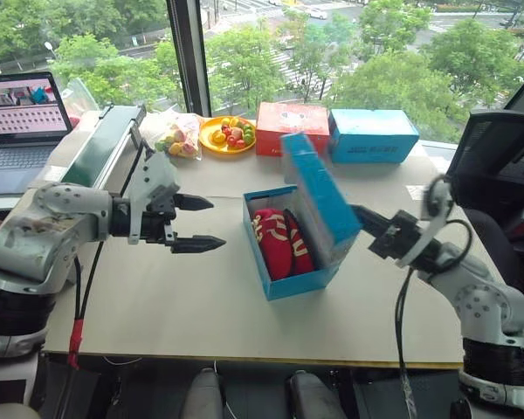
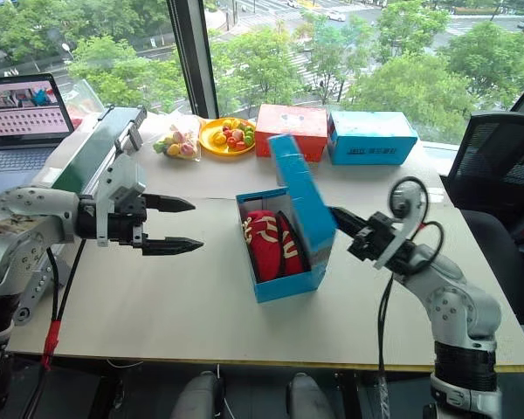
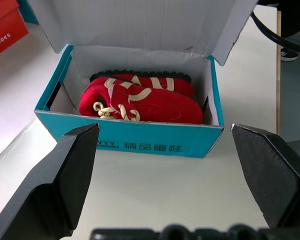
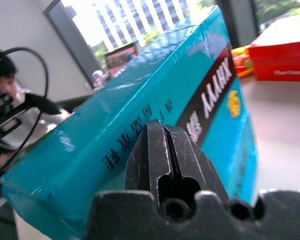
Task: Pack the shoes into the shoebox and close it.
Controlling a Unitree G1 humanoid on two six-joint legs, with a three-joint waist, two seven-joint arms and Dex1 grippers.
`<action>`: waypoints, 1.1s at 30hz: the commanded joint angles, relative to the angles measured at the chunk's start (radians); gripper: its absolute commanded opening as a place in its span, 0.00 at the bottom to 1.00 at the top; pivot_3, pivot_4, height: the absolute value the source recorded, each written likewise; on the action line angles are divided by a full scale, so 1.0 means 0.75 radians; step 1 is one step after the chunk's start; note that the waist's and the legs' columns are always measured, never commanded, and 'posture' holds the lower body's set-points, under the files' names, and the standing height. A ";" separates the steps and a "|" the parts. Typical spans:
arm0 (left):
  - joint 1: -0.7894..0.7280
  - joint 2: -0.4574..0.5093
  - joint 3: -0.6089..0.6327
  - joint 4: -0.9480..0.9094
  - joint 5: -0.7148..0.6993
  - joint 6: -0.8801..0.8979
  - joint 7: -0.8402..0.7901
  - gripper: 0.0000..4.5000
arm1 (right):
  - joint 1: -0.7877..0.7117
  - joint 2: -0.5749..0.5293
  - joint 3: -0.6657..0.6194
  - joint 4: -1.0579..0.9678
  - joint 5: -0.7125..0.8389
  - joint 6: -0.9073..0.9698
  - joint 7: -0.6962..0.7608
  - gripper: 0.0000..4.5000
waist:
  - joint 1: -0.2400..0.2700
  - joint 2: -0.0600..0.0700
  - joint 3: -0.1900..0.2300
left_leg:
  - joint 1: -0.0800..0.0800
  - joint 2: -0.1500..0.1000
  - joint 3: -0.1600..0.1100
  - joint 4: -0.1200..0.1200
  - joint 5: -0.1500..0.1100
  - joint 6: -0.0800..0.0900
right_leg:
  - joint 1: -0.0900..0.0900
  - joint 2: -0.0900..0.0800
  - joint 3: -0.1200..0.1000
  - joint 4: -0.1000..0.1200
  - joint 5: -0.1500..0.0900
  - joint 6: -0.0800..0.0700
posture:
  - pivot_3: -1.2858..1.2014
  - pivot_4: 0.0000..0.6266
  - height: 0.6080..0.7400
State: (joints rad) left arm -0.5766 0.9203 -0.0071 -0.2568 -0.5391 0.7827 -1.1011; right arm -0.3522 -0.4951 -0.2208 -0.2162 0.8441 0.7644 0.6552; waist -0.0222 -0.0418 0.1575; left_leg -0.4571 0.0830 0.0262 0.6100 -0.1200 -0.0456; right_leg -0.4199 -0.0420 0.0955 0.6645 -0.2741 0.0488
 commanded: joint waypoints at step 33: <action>0.257 -0.133 0.200 -0.311 -0.146 0.051 0.360 1.00 | -0.613 0.174 0.438 0.747 -0.765 -0.520 0.393 0.29 | 0.003 0.000 0.000 | 0.016 0.000 0.000 -0.003 0.000 -0.001 | 0.016 -0.001 -0.003 -0.001 0.002 -0.005 | 0.52 0.24 1.00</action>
State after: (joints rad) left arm -0.3551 0.8355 0.1288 -0.4916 -0.6335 0.8587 -0.8343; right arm -0.8178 -0.3260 0.1657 0.4969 0.2259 0.3188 0.9562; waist -0.0196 -0.0415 0.1576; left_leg -0.4460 0.0833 0.0262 0.6076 -0.1203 -0.0460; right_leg -0.4089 -0.0426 0.0934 0.6639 -0.2726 0.0435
